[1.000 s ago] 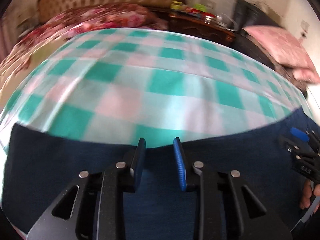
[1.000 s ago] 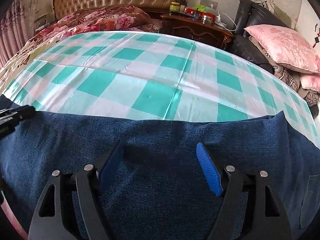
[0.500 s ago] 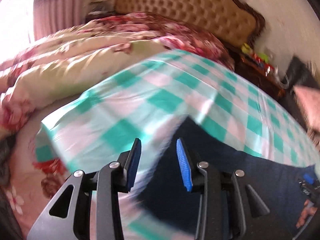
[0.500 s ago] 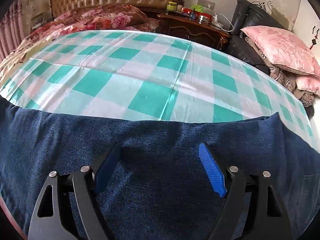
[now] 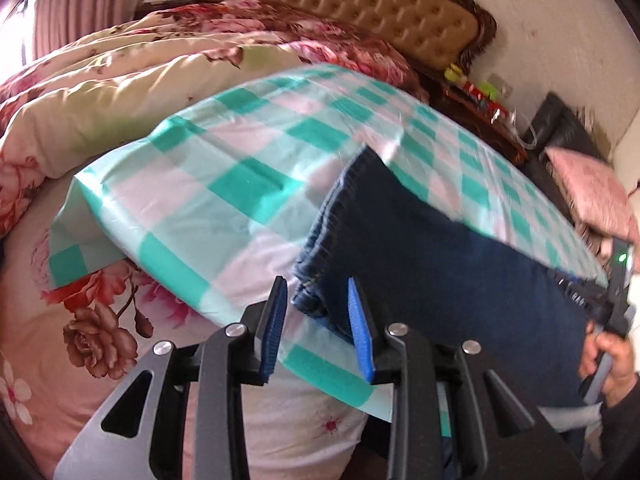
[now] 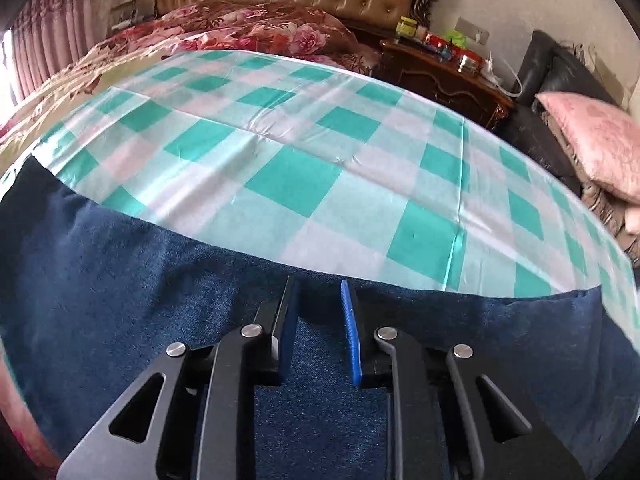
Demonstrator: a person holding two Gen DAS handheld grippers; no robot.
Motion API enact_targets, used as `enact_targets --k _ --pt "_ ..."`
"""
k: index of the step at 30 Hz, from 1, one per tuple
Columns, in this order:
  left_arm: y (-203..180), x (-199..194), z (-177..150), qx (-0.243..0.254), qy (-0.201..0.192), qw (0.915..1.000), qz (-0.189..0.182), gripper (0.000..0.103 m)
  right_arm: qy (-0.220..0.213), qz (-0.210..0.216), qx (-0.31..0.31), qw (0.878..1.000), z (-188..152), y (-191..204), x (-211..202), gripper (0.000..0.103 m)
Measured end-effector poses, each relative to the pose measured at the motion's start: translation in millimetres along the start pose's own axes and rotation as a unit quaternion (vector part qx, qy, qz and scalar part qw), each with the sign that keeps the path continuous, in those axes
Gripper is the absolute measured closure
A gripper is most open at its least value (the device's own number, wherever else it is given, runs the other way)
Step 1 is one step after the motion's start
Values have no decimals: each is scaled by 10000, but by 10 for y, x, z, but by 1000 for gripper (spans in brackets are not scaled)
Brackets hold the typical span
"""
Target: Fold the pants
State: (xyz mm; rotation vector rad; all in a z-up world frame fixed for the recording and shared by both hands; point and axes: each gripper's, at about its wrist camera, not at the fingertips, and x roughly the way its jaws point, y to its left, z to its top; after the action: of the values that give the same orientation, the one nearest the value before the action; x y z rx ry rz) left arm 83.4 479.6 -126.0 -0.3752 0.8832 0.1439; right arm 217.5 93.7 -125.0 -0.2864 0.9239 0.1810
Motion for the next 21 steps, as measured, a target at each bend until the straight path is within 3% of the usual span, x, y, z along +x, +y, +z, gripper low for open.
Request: enact_targets --k 6,9,11,13,15,19,21 --pt "-89 161 -22 346 167 9989 278 72 144 147 149 9997 5 -88 -29 80" --pt "-117 194 -11 491 249 9979 350 82 221 311 220 9990 -28 -159 -130 79" --pt "-198 161 16 618 255 9968 444 86 235 431 369 9981 -85 -250 -249 70" --pt "-327 38 52 788 97 9950 608 86 241 568 533 9967 -173 -365 -373 37" --pt "-580 -154 84 1129 -163 9901 823 86 182 639 676 9955 -277 -487 -499 32" --pt "-1455 -565 -12 2277 -768 9599 1446 86 242 820 1324 9875 -523 -920 -702 32" --pt "-2071 -710 -214 3044 -1083 9308 1712 86 188 818 1702 9818 -626 -1167 -801 31"
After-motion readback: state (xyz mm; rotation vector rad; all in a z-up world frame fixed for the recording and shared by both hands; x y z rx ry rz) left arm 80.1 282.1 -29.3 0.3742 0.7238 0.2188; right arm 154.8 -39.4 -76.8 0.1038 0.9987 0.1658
